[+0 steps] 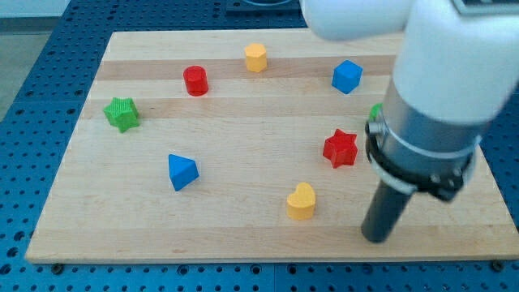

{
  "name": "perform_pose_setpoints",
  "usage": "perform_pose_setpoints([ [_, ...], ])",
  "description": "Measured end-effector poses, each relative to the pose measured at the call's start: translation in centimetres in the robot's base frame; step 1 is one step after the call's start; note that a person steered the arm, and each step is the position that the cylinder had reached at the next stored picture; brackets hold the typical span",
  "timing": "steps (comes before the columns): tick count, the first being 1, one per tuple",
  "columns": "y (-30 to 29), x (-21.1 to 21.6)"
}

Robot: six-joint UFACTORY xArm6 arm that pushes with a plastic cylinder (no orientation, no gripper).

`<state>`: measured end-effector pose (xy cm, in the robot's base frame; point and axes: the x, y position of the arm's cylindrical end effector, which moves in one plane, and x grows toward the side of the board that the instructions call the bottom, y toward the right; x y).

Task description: Form a diagonal line with red circle green star and triangle

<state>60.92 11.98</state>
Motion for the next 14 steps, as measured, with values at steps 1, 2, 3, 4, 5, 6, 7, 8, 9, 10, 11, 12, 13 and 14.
perform_pose_setpoints([
  [1,-6.4,-1.8],
  [2,-11.3,-2.3],
  [3,-14.2,-1.2],
  [4,-26.5,-3.2],
  [5,-29.7,-7.2],
  [6,-29.5,-10.2],
  [7,-22.7,-10.2],
  [8,-22.2,-10.1],
  [9,-32.3,-10.6],
  [10,-42.0,-15.9],
  [11,-42.3,-17.6],
  [12,-40.2,-21.2],
  [13,-39.3,-23.2],
  [14,-35.3,-20.2],
])
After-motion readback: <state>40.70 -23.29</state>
